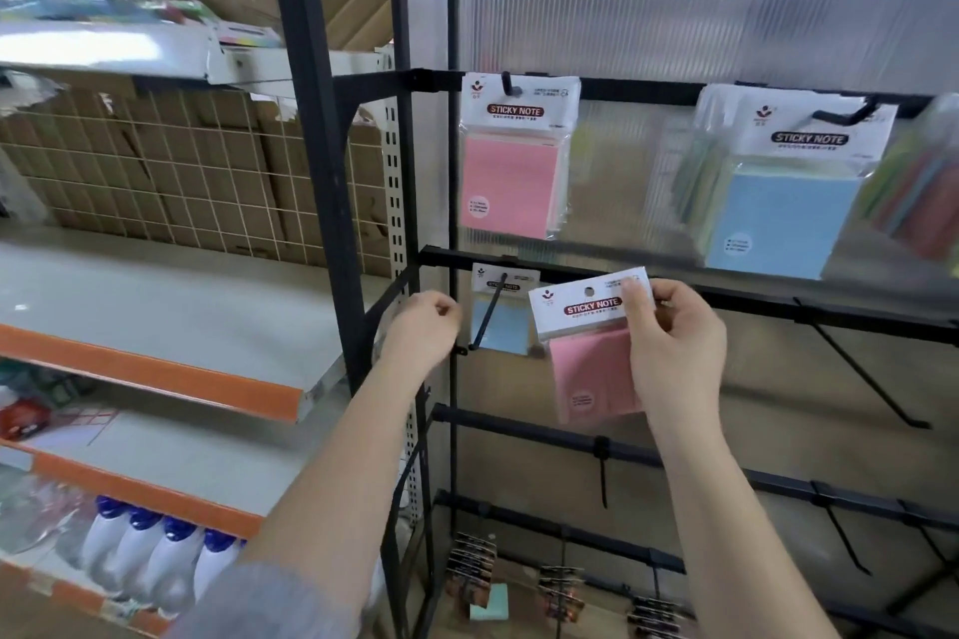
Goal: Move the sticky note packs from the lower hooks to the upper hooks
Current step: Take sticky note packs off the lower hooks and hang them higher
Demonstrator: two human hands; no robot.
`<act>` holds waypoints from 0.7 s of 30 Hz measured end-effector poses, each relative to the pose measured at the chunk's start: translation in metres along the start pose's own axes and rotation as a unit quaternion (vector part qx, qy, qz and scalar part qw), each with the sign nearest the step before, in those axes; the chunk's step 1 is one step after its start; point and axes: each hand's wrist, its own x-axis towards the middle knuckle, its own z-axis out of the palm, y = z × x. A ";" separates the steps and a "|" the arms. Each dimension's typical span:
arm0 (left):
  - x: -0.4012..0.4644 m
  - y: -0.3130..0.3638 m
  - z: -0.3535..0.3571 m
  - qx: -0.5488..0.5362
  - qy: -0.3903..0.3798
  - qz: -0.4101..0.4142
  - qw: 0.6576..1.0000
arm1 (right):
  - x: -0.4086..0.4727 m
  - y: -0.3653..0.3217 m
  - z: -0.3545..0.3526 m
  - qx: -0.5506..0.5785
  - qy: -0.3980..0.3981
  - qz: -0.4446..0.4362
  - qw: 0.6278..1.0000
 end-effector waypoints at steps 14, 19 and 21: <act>0.068 0.016 0.040 -0.021 -0.061 -0.032 0.997 | 0.017 0.007 -0.034 -0.027 0.063 0.010 0.998; 0.066 0.013 0.046 -0.052 -0.016 -0.061 0.997 | 0.019 0.009 -0.034 -0.024 0.066 0.011 0.997; 0.065 0.012 0.047 -0.076 -0.010 -0.076 0.994 | 0.018 0.010 -0.034 -0.022 0.066 0.014 0.998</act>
